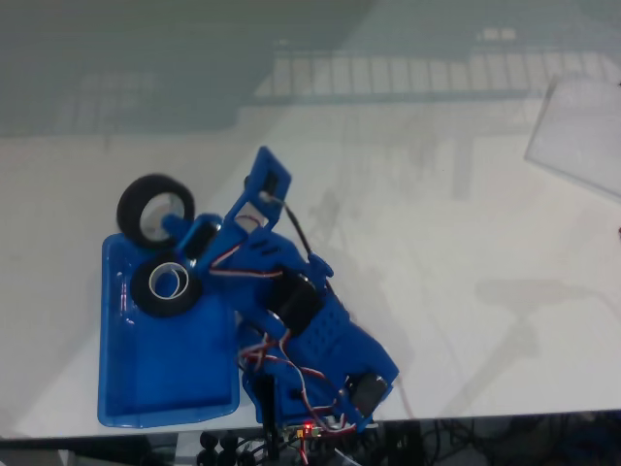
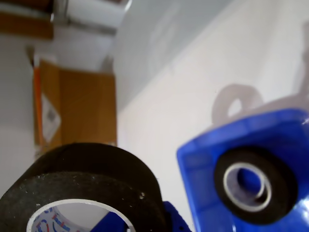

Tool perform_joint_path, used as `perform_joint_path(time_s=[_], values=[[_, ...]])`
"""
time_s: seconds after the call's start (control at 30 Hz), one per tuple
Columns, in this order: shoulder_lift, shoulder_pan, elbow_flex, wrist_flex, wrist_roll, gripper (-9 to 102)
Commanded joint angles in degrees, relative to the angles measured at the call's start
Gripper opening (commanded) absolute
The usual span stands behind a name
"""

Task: Grasp all tape and put them in the bin.

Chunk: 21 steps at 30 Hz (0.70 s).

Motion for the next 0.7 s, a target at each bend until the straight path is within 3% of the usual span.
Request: perform_joint_path(time_s=[0.0,0.67], values=[[4.6,-5.7,1.5,0.1,0.1,0],[9.9,-14.9,17.3,0.0,3.0,0]])
